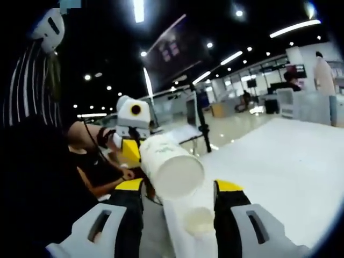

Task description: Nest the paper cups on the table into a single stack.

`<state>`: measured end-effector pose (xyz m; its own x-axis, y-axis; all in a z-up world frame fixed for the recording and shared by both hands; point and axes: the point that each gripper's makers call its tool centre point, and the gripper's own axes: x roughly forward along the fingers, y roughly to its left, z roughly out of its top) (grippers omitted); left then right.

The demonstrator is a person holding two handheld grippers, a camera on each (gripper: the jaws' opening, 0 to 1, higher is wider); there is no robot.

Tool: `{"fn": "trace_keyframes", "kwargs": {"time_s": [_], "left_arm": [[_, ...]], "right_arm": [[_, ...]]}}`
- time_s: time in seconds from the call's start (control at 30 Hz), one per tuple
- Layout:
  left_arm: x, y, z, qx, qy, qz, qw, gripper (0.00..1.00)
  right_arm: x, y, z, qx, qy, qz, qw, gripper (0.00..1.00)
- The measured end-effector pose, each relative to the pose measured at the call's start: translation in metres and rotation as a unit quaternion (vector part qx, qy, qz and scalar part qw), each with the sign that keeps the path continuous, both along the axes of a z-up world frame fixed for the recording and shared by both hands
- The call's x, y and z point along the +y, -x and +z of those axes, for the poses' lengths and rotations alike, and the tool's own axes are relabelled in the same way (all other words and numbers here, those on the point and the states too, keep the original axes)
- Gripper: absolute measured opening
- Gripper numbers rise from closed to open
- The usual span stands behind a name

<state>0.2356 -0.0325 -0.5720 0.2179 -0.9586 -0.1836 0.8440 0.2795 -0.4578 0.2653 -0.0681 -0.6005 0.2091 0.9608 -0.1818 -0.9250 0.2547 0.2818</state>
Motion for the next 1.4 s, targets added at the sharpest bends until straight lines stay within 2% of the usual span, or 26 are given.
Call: {"fn": "trace_keyframes", "kwargs": {"time_s": [0.17,0.37,0.6,0.73,0.97,1.07,1.13,1.17,1.3,1.4], "left_arm": [[0.0,-0.002,-0.004,0.001,-0.017,-0.007,0.9998,0.0],[0.004,-0.002,-0.015,0.004,-0.057,-0.019,0.9982,0.0],[0.011,-0.009,-0.014,-0.004,-0.082,-0.025,0.9964,0.0],[0.014,-0.01,-0.022,-0.008,-0.118,-0.037,0.9923,0.0],[0.016,-0.014,-0.027,-0.006,-0.14,-0.047,0.9889,0.0],[0.019,-0.014,-0.034,-0.01,-0.166,-0.06,0.9842,0.0],[0.022,-0.012,-0.04,-0.013,-0.195,-0.074,0.978,0.0],[0.023,-0.012,-0.042,-0.015,-0.204,-0.08,0.9756,0.0],[0.024,-0.016,-0.046,-0.032,-0.227,-0.096,0.9685,0.0],[0.021,-0.015,-0.05,-0.028,-0.241,-0.106,0.9644,0.0]], "right_arm": [[-0.008,-0.001,-0.004,-0.012,0.007,-0.016,0.9998,0.55],[-0.017,-0.001,-0.013,-0.032,0.03,-0.031,0.9986,0.6],[-0.03,-0.006,-0.022,-0.051,0.064,-0.06,0.9948,0.72],[-0.033,-0.008,-0.027,-0.053,0.077,-0.069,0.9932,0.8],[-0.033,-0.008,-0.035,-0.051,0.093,-0.068,0.992,0.9],[-0.033,-0.007,-0.042,-0.054,0.106,-0.069,0.9905,0.95],[-0.034,-0.006,-0.047,-0.055,0.115,-0.067,0.9896,0.96],[-0.036,-0.007,-0.05,-0.067,0.127,-0.067,0.9874,0.97],[-0.033,-0.003,-0.056,-0.087,0.146,-0.056,0.9839,1.0],[-0.032,0.0,-0.062,-0.089,0.158,-0.05,0.9821,1.0]]}}
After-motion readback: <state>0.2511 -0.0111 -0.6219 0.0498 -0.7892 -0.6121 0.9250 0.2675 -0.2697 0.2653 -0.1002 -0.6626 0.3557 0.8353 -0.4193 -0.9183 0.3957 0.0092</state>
